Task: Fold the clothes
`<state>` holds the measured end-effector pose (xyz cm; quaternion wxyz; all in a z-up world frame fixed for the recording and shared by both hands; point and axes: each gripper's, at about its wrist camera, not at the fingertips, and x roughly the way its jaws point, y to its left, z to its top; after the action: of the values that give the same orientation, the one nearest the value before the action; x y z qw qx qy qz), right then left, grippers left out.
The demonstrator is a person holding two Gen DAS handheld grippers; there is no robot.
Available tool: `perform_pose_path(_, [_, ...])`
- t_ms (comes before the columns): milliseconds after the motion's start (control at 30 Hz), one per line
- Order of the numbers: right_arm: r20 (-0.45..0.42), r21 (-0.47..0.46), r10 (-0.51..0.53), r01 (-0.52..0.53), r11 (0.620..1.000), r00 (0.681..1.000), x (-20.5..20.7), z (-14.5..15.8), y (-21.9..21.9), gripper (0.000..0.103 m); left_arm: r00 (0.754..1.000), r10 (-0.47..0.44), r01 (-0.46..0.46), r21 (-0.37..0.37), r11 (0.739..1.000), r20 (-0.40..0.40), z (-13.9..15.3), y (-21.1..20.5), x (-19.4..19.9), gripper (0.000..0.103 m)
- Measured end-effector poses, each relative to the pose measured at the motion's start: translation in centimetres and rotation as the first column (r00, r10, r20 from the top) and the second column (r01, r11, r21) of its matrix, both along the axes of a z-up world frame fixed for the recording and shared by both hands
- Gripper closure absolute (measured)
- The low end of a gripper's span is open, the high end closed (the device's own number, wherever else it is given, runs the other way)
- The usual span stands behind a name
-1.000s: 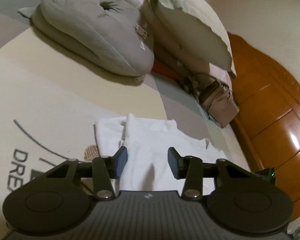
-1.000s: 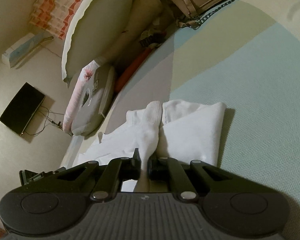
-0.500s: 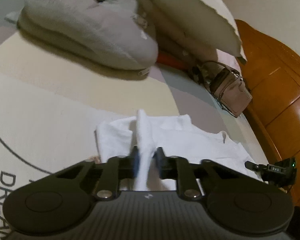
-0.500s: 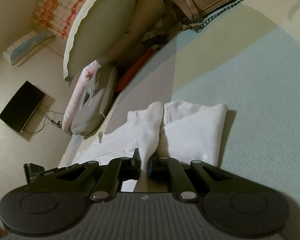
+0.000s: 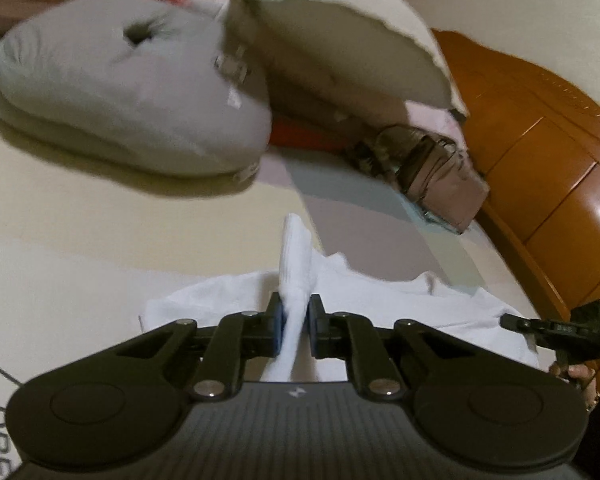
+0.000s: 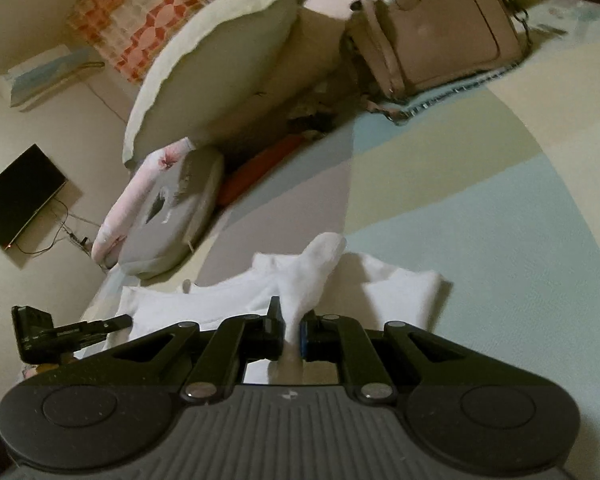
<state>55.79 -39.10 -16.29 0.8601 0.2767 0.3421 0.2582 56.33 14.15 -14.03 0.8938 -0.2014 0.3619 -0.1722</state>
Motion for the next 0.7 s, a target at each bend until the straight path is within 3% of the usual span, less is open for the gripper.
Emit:
perform_pose_path(67, [-0.06,-0.017,-0.01,0.009,1.0,0.998,0.4,-1.3,-0.2,0.091,1.0,0.012,-0.011,0.011,1.0,-0.023,-0.6,0.0,0.0,0.091])
perform_pose_path(133, [-0.082,0.023,-0.04,0.042,0.999,0.996,0.3,-1.1,-1.0,0.081,1.0,-0.006,0.004,0.079,0.997,0.026,0.6,-0.6,-1.4,0.085])
perform_pose_path(167, [-0.078,0.001,-0.069,0.069,0.998,0.995,0.0,-0.5,-1.2,0.061,0.999,-0.016,0.01,0.112,0.994,0.05,1.1,-0.8,-2.2,0.086])
perform_pose_path(200, [-0.054,-0.044,-0.1,0.098,0.994,0.993,-0.6,0.6,-1.3,0.034,0.997,-0.027,0.016,0.146,0.989,0.073,1.7,-1.1,-2.9,0.087])
perform_pose_path(267, [0.049,-0.182,-0.127,0.134,0.974,0.991,-2.8,3.4,-0.2,0.011,0.992,-0.051,0.025,0.213,0.977,0.119,2.9,-1.6,-4.3,0.087])
perform_pose_path(333, [0.137,-0.284,-0.06,0.098,0.954,0.989,-5.0,5.6,1.9,0.009,0.984,-0.078,0.03,0.28,0.96,0.162,4.0,-2.2,-5.8,0.083])
perform_pose_path(433, [0.195,-0.388,0.089,-0.006,0.922,0.977,-7.7,7.0,6.0,0.001,0.962,-0.211,0.146,0.322,0.935,0.175,4.1,-4.7,-7.9,0.076])
perform_pose_path(500, [0.187,-0.463,0.158,-0.055,0.885,0.97,-8.7,6.1,9.0,0.0,0.947,-0.281,0.209,0.361,0.909,0.157,3.1,-6.3,-9.0,0.075])
perform_pose_path(567, [0.151,-0.541,0.196,-0.084,0.837,0.969,-9.4,4.2,10.9,0.0,0.947,-0.302,0.24,0.386,0.891,0.107,1.6,-6.7,-9.9,0.075])
perform_pose_path(700, [0.174,-0.667,0.238,-0.063,0.742,0.956,-12.1,1.5,10.6,0.0,0.95,-0.293,0.212,0.459,0.863,0.111,-0.3,-5.5,-13.4,0.074])
